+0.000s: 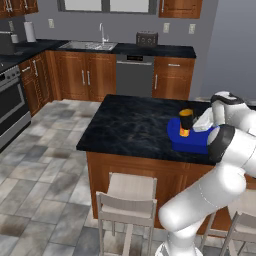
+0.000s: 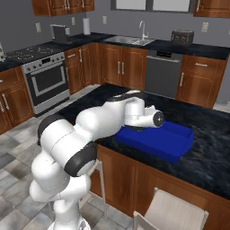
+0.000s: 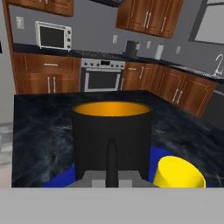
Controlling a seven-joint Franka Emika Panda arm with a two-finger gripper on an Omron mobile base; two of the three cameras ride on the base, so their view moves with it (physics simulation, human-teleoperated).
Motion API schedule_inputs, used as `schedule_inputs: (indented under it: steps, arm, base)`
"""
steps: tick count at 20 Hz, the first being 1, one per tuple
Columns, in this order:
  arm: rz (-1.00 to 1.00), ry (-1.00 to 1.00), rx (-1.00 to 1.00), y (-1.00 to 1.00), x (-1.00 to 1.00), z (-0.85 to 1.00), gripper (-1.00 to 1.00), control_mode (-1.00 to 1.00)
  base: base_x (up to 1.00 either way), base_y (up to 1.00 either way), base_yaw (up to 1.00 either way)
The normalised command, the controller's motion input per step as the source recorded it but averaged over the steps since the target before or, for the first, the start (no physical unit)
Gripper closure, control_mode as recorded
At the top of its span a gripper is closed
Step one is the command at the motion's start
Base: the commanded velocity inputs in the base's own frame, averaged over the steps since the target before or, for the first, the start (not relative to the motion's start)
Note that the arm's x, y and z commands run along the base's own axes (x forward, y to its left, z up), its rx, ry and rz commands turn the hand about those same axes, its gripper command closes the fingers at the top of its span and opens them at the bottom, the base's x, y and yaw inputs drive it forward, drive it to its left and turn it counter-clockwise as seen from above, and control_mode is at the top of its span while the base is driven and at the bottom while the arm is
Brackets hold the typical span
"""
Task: There is a tray on the dining counter. Grab the cup, mug, and pitcher and place them on the tray. The pitcher may be placed next to the tray if it cannot fit the tray.
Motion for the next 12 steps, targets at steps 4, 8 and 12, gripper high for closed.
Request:
schedule_inputs:
  steps: [4, 8, 12]
  arm:
    - [0.04, 0.0, -0.02, -0.22, 0.0, -0.38, 1.0, -1.0]
    - [0.08, 0.0, 0.0, -0.16, 0.0, -0.37, 1.0, -1.0]
    - [0.09, 0.01, 0.0, -0.11, 0.0, -0.31, 1.0, -1.0]
  base:
    - [0.0, 0.0, 0.0]
    - [0.0, 0.0, 0.0]
    - [0.0, 0.0, 0.0]
